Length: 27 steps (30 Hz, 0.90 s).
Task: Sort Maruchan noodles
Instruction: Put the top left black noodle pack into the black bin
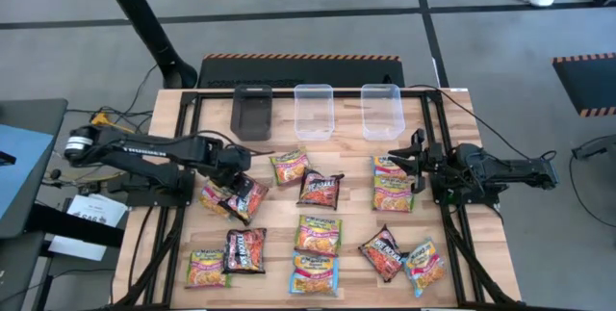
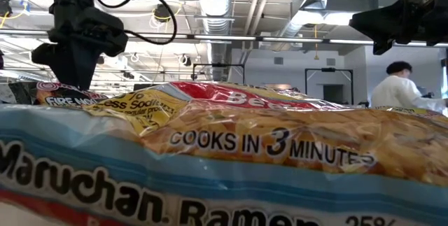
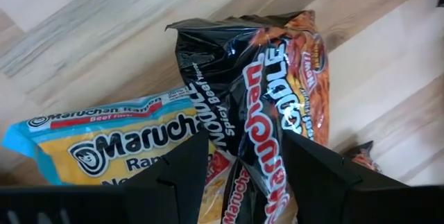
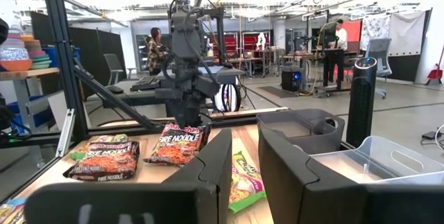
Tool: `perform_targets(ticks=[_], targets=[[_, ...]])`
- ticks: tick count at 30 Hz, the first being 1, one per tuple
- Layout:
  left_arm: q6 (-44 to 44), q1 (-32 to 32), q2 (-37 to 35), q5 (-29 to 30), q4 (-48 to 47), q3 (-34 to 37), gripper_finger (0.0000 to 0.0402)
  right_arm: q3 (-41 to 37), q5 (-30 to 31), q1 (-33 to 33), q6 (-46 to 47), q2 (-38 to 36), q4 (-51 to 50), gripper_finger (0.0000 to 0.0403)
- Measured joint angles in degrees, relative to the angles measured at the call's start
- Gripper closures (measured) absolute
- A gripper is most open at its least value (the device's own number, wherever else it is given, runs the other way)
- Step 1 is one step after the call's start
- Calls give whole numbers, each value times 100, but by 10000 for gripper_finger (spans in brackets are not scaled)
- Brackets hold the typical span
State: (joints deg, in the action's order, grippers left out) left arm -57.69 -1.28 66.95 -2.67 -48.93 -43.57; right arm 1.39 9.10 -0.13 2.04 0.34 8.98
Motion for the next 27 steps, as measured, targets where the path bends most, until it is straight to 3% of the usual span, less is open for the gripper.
perform_targets(ticks=[21,27], targets=[[476,0,483,-208,405,0,231,0,29,1,94,2,-2,303],[622,0,540,-212,368,0,272,0,153,1,96,-1,3,303]])
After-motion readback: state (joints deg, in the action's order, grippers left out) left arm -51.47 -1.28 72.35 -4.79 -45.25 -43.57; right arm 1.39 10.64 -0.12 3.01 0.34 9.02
